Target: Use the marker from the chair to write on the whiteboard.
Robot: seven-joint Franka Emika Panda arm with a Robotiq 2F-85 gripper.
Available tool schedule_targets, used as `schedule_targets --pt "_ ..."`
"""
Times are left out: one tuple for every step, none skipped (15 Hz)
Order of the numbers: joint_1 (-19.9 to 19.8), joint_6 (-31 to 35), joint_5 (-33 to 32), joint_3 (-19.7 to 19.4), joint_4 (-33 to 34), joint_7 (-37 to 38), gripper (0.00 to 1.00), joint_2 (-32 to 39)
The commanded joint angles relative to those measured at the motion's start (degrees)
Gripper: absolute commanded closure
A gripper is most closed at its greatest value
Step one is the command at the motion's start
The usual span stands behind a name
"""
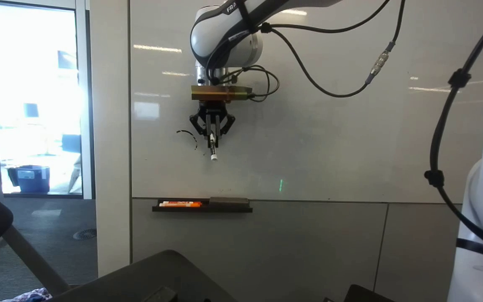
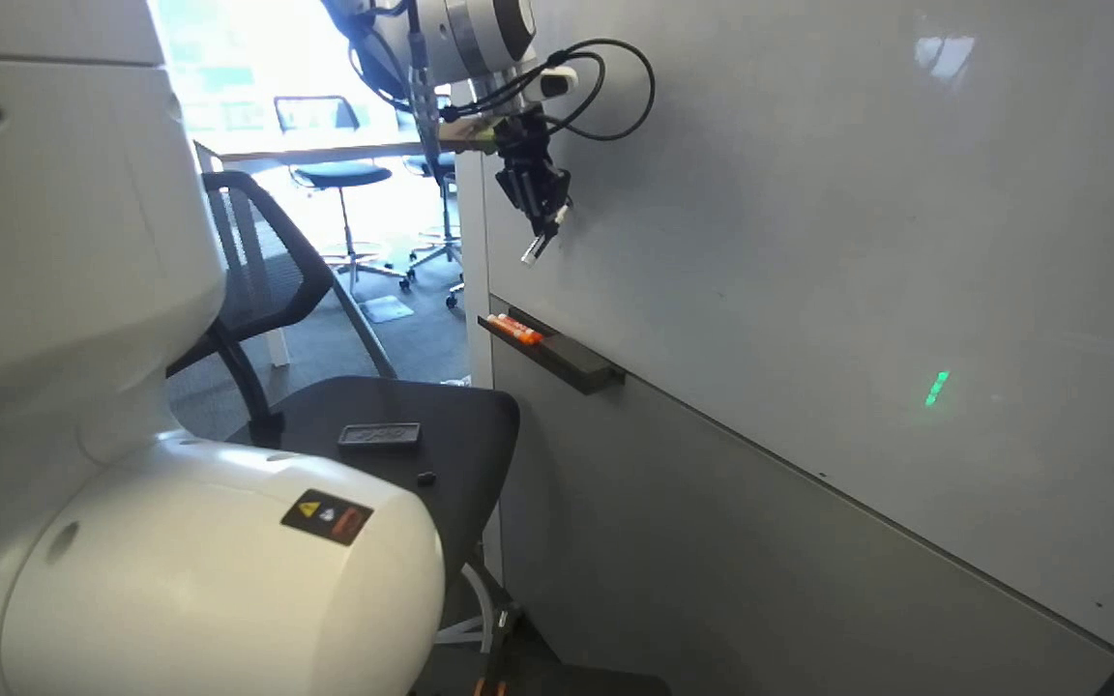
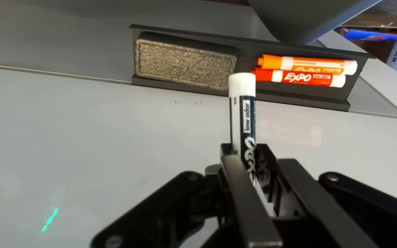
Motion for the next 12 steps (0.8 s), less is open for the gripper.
schedule_targets --pt "1.9 0.9 -3.5 0.5 4.2 0.7 0.91 2.7" --pt "2.5 1.1 -4.1 0.7 4.4 0.7 0.91 2.6" --pt "3.1 1.4 -4.4 0.8 4.7 0.5 0.91 2.6" --pt "3.5 1.5 -4.6 0.9 4.9 0.8 0.91 2.3" --pt "3.8 1.6 -4.7 1.0 5.0 0.9 0.91 2.1" --pt "4.0 1.7 -4.4 1.0 5.1 0.7 0.92 1.9" --pt "4.2 1.6 -4.1 1.0 5.3 0.6 0.92 1.8" --pt "4.2 1.7 -3.2 1.0 5.1 -0.1 0.92 1.8" --pt "4.3 1.8 -0.3 1.2 4.3 -2.2 0.92 1.5" --pt "4.4 1.3 1.4 1.3 3.7 -3.3 0.92 1.0" --pt "4.5 1.3 4.0 1.6 2.6 -5.2 0.93 0.2" --pt "4.6 0.9 6.6 1.8 1.8 -7.3 0.94 -0.6"
